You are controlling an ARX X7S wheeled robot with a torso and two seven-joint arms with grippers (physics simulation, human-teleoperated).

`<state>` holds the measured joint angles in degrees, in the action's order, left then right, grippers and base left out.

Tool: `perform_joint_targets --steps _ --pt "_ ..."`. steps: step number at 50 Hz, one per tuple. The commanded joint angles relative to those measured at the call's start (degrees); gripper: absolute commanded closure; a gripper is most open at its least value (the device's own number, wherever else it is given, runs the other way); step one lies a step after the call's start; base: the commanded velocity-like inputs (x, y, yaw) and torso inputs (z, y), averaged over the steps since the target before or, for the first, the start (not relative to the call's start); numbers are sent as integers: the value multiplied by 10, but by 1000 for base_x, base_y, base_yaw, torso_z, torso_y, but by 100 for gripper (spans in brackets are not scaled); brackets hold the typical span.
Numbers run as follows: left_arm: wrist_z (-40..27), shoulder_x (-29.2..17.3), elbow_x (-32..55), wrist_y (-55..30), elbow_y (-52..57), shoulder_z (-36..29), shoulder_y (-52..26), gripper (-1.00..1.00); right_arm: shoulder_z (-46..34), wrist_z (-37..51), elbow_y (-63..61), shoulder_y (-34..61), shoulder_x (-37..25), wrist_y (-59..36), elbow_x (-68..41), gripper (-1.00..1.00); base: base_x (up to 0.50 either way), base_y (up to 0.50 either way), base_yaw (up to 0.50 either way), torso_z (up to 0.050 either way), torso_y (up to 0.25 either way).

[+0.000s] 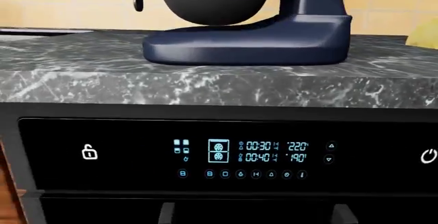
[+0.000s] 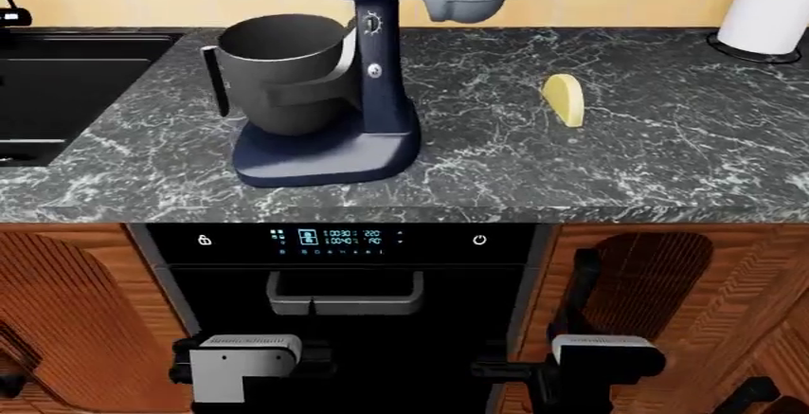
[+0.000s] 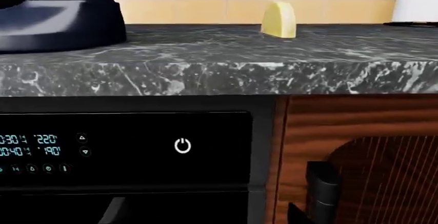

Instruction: Place the cheese in the stand mixer bowl.

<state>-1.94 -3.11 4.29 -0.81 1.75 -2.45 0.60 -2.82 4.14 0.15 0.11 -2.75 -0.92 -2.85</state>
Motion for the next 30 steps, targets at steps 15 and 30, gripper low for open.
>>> perform_joint_targets --steps 15,30 --pt "-43 -84 268 -750 507 113 -212 -100 46 26 -527 148 -113 -690 -172 -100 3 120 0 50 7" --pt "-641 -412 1289 -746 334 -31 -561 -100 100 416 -429 460 -383 -830 -1054 -100 0 0 0 20 0"
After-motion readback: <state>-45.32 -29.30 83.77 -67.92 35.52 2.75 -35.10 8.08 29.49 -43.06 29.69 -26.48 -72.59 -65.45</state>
